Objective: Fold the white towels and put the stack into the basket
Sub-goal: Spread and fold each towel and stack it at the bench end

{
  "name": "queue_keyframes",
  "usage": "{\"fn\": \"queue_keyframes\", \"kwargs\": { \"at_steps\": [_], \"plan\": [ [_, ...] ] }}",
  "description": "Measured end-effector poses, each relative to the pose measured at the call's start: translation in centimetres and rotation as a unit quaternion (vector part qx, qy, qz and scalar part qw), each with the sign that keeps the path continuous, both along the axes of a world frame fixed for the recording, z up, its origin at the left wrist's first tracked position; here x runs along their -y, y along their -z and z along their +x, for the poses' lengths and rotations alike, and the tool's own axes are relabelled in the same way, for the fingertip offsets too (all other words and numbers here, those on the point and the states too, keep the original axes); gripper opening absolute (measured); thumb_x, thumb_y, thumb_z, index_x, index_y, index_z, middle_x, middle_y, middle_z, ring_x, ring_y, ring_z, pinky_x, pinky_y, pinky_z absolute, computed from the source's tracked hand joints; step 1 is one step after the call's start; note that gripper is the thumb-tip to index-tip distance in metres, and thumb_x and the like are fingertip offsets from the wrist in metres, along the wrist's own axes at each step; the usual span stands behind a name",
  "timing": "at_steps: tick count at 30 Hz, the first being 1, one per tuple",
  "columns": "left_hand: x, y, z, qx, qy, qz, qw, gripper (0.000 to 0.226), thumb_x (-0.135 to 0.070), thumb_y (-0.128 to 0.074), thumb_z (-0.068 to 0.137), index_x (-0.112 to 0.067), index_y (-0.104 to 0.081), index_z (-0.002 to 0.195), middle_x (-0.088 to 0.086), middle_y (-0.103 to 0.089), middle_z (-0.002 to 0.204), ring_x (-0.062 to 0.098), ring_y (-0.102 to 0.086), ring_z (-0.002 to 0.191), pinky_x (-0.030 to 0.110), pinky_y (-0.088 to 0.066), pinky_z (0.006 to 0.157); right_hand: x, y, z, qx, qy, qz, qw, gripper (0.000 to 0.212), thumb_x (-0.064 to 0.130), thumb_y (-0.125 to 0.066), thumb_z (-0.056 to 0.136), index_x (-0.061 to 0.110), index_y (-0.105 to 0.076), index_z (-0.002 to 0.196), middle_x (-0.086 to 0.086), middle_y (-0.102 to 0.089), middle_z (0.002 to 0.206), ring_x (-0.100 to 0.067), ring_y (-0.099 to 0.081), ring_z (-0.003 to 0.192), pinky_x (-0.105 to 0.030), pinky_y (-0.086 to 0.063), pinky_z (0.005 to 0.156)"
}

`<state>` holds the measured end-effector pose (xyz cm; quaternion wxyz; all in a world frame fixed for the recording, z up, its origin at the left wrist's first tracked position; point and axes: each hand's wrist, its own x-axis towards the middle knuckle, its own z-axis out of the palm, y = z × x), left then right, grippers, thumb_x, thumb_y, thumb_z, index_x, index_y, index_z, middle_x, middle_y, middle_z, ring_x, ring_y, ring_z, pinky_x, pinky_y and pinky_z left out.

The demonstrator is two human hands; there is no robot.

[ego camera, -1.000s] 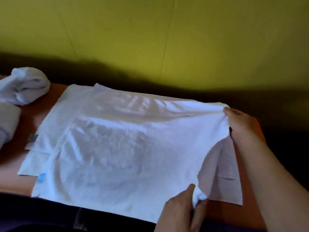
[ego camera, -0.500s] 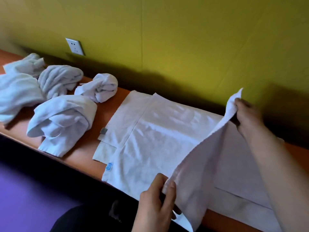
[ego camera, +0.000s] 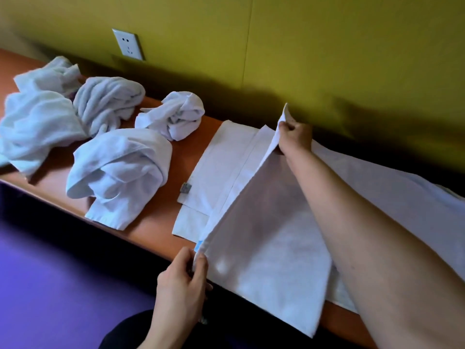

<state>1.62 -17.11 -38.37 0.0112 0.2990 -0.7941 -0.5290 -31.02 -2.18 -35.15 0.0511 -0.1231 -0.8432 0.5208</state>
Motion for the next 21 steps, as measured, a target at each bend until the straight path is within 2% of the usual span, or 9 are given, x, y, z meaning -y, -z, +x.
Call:
{"fn": "queue_keyframes", "kwargs": {
  "at_steps": [2, 4, 6, 8, 11, 14, 16, 19, 21],
  "plan": [
    [1.1, 1.8, -0.4, 0.033, 0.01, -0.043, 0.998, 0.035, -0.038, -0.055, 0.097, -0.012, -0.049, 0.075, -0.002, -0.065, 0.054, 0.018, -0.063, 0.054, 0.04, -0.053, 0.063, 1.1, 2.1, -0.3, 0.027, -0.021, -0.003, 0.999, 0.027, 0.026, -0.055, 0.096, 0.01, -0.074, 0.087, -0.011, -0.071, 0.089, -0.024, -0.065, 0.087, -0.038, -0.051, 0.082],
    [1.6, 3.3, -1.0, 0.062, 0.007, -0.089, 0.994, 0.038, -0.038, -0.057, 0.095, -0.012, -0.044, 0.071, 0.001, -0.055, 0.053, 0.022, -0.054, 0.057, 0.036, -0.047, 0.058, 1.8, 3.4, -0.1, 0.056, -0.05, -0.029, 0.997, 0.019, 0.029, -0.055, 0.096, 0.024, -0.064, 0.079, -0.005, -0.065, 0.079, -0.021, -0.062, 0.074, -0.038, -0.052, 0.073],
    [1.4, 3.9, -1.5, 0.082, 0.003, -0.126, 0.989, 0.039, -0.035, -0.06, 0.093, -0.012, -0.04, 0.067, 0.001, -0.049, 0.054, 0.021, -0.047, 0.058, 0.035, -0.039, 0.056, 1.3, 4.0, 1.2, 0.085, -0.065, -0.091, 0.99, 0.009, 0.024, -0.052, 0.099, 0.03, -0.055, 0.105, -0.005, -0.065, 0.08, -0.018, -0.06, 0.062, -0.031, -0.051, 0.058],
    [1.4, 3.6, -1.9, 0.099, 0.012, -0.161, 0.982, 0.035, -0.031, -0.063, 0.089, -0.015, -0.042, 0.065, -0.001, -0.051, 0.065, 0.017, -0.047, 0.063, 0.038, -0.036, 0.058, -0.3, 3.7, 3.6, 0.096, -0.042, -0.123, 0.987, 0.025, 0.018, -0.05, 0.1, 0.025, -0.052, 0.124, -0.006, -0.064, 0.083, -0.015, -0.058, 0.056, -0.02, -0.045, 0.046],
    [1.8, 3.4, -2.0, 0.123, 0.028, -0.174, 0.977, 0.025, -0.028, -0.067, 0.084, -0.018, -0.047, 0.072, 0.0, -0.052, 0.077, 0.022, -0.05, 0.073, 0.039, -0.04, 0.064, -3.8, 3.9, 9.8, 0.108, -0.007, -0.098, 0.989, 0.023, 0.015, -0.054, 0.094, 0.017, -0.062, 0.116, -0.004, -0.066, 0.077, -0.008, -0.059, 0.048, -0.021, -0.046, 0.047],
    [2.0, 3.3, -2.0, 0.127, 0.029, -0.129, 0.983, 0.023, -0.027, -0.071, 0.081, -0.018, -0.052, 0.087, 0.0, -0.06, 0.086, 0.025, -0.057, 0.082, 0.038, -0.043, 0.072, -7.7, 5.0, 17.7, 0.142, 0.036, -0.039, 0.988, 0.026, 0.029, -0.057, 0.082, 0.025, -0.063, 0.107, 0.002, -0.069, 0.077, -0.017, -0.069, 0.067, -0.037, -0.057, 0.07],
    [2.2, 3.3, -1.9, 0.116, 0.022, -0.102, 0.988, 0.027, -0.025, -0.074, 0.079, -0.017, -0.054, 0.095, 0.0, -0.063, 0.091, 0.028, -0.061, 0.091, 0.038, -0.046, 0.08, -9.4, 5.2, 23.3, 0.162, 0.057, 0.038, 0.984, 0.019, 0.028, -0.059, 0.084, 0.024, -0.06, 0.103, 0.001, -0.069, 0.089, -0.025, -0.066, 0.087, -0.037, -0.053, 0.081],
    [2.3, 3.2, -2.0, 0.103, 0.037, -0.094, 0.99, 0.03, -0.02, -0.077, 0.078, -0.014, -0.056, 0.1, 0.002, -0.063, 0.094, 0.033, -0.063, 0.101, 0.038, -0.045, 0.087, -10.1, 5.8, 30.4, 0.15, 0.115, 0.105, 0.976, 0.018, 0.023, -0.064, 0.086, 0.013, -0.055, 0.097, -0.01, -0.067, 0.096, -0.032, -0.063, 0.095, -0.038, -0.047, 0.08],
    [2.2, 3.0, -2.0, 0.116, 0.04, -0.081, 0.989, 0.034, -0.018, -0.077, 0.077, -0.013, -0.056, 0.102, 0.006, -0.066, 0.099, 0.034, -0.063, 0.103, 0.038, -0.046, 0.087, -9.9, 6.2, 33.6, 0.179, 0.133, 0.127, 0.967, 0.025, 0.029, -0.066, 0.085, 0.01, -0.053, 0.096, -0.014, -0.065, 0.099, -0.036, -0.062, 0.098, -0.039, -0.046, 0.078]
  ]
}}
